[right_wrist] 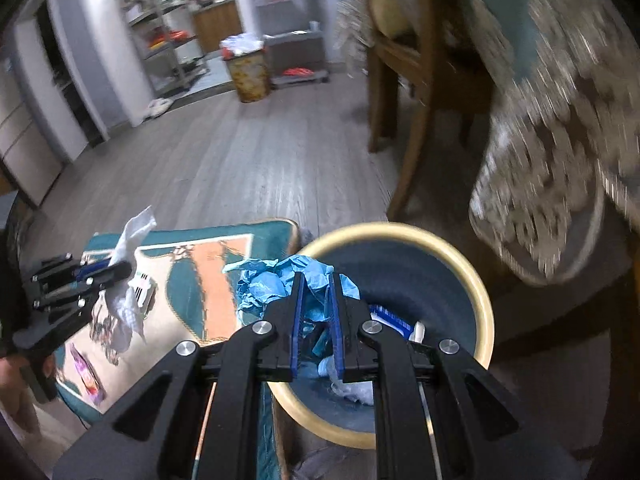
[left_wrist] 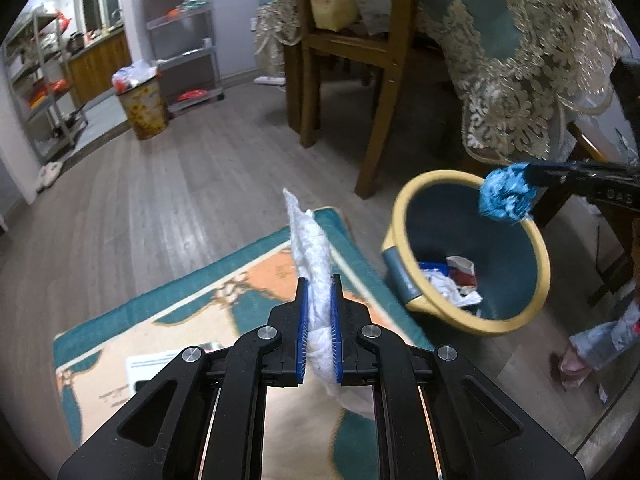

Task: Collect trash
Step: 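Carry the tissue and blue glove over the wastebasket and open both grippers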

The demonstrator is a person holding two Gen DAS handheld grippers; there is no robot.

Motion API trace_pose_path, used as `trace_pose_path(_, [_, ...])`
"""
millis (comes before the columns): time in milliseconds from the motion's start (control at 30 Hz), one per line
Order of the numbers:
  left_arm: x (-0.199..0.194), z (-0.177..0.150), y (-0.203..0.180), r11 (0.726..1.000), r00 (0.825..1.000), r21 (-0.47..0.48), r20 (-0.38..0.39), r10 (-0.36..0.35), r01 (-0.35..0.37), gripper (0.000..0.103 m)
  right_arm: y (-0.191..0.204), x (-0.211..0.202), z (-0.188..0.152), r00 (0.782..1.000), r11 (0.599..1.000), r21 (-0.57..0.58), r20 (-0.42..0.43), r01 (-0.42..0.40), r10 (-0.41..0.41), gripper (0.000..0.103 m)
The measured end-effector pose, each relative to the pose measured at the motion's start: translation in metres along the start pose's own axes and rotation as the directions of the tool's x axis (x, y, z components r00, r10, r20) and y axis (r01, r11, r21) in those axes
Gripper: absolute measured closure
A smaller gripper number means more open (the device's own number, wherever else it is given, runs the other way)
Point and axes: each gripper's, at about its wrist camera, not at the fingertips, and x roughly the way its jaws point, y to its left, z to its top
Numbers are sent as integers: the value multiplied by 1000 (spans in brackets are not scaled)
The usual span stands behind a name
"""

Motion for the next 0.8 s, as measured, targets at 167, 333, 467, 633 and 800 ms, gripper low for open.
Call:
trace_pose_path(167, [17, 6, -28, 999, 1000, 22, -12, -25, 25, 92, -19, 16, -5, 999, 998, 52, -36, 43, -41, 92])
trace_pose_path(333, [34, 6, -58, 996, 997, 53, -31, -73, 75, 92, -43, 23, -12, 996, 990, 120, -60, 75, -68, 92])
trace_pose_path(467, [48, 4, -75, 990, 990, 39, -48, -131, 133, 92, -64, 26, -20, 993, 981, 167, -78, 100, -88, 92])
trace_pose_path(633, [63, 4, -101, 986, 986, 57, -61, -156, 159, 92, -82, 29, -29, 988, 970, 204, -108, 132, -112, 92])
trace_pose_path(800, [69, 5, -126, 979, 989, 137, -36, -144, 148, 92, -89, 25, -33, 986, 965, 217, -107, 145, -124, 92])
